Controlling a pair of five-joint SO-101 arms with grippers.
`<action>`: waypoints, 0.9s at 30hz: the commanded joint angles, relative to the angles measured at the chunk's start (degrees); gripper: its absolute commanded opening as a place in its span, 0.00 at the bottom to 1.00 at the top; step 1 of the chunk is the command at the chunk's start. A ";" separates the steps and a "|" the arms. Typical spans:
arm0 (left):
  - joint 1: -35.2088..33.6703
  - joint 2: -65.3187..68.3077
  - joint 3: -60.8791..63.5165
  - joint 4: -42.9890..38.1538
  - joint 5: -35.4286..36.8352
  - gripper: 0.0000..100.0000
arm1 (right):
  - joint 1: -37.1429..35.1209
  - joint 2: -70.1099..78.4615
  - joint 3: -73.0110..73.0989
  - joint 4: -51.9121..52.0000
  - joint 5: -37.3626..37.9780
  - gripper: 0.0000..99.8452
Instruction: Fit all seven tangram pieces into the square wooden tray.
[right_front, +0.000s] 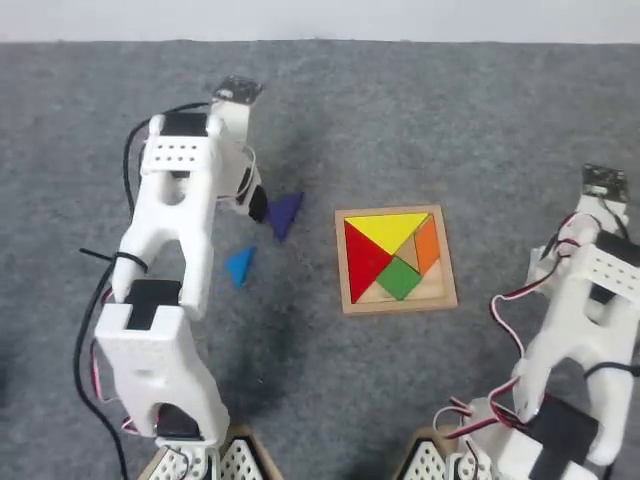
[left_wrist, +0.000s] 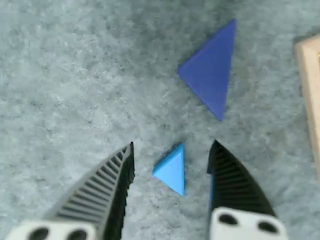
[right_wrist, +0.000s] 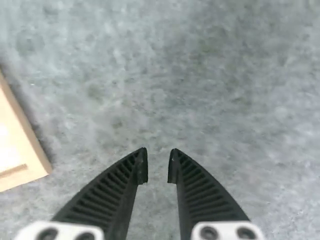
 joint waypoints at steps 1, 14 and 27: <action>-1.49 -3.96 5.85 -3.78 -1.93 0.24 | -1.54 -0.84 -1.32 1.36 0.09 0.09; -7.21 -28.31 45.32 -27.34 -8.70 0.24 | -1.80 -3.74 9.93 -9.19 0.26 0.09; -2.90 -10.90 34.15 -26.46 -10.11 0.24 | -1.80 -3.74 11.34 -9.54 0.44 0.09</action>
